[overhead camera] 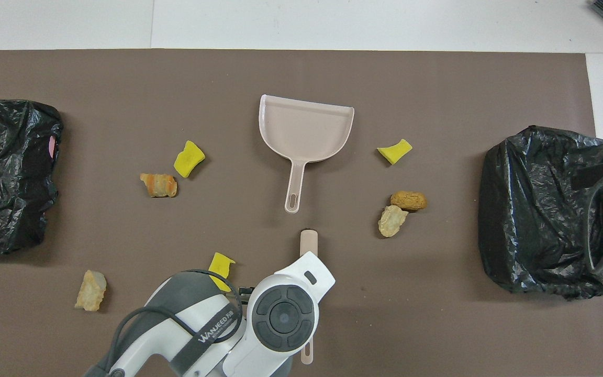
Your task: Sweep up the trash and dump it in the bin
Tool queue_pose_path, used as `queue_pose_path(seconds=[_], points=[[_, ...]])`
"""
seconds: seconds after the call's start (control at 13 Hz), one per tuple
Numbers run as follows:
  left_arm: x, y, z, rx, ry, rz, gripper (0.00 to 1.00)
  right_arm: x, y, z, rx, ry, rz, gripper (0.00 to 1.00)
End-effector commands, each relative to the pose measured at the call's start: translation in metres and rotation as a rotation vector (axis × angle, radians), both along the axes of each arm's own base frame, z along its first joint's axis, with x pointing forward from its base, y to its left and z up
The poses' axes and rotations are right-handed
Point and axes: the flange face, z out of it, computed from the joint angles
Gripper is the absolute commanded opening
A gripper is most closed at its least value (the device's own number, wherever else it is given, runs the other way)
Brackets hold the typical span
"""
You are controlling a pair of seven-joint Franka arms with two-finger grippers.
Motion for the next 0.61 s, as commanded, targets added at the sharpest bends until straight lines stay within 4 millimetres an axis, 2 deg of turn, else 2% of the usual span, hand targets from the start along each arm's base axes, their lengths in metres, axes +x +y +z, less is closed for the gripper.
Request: queue_pose_path(seconds=[0.0, 0.15, 0.31, 0.46, 0.54], points=[[-0.014, -0.013, -0.010, -0.035, -0.015, 0.042, 1.00, -0.002, 0.008, -0.001, 0.010, 0.002, -0.010, 1.00], [-0.017, -0.022, -0.018, -0.058, -0.005, 0.057, 1.00, 0.005, 0.026, -0.007, -0.004, 0.004, -0.006, 1.00], [-0.017, -0.029, -0.024, -0.095, -0.004, 0.050, 1.00, 0.007, 0.030, -0.005, -0.009, 0.004, -0.002, 1.00], [-0.014, -0.029, -0.034, -0.100, 0.020, 0.053, 1.00, 0.023, 0.036, -0.029, 0.005, 0.033, -0.026, 1.00], [-0.015, -0.030, -0.035, -0.099, 0.023, 0.046, 1.00, 0.034, 0.063, -0.040, -0.004, 0.045, -0.052, 1.00]])
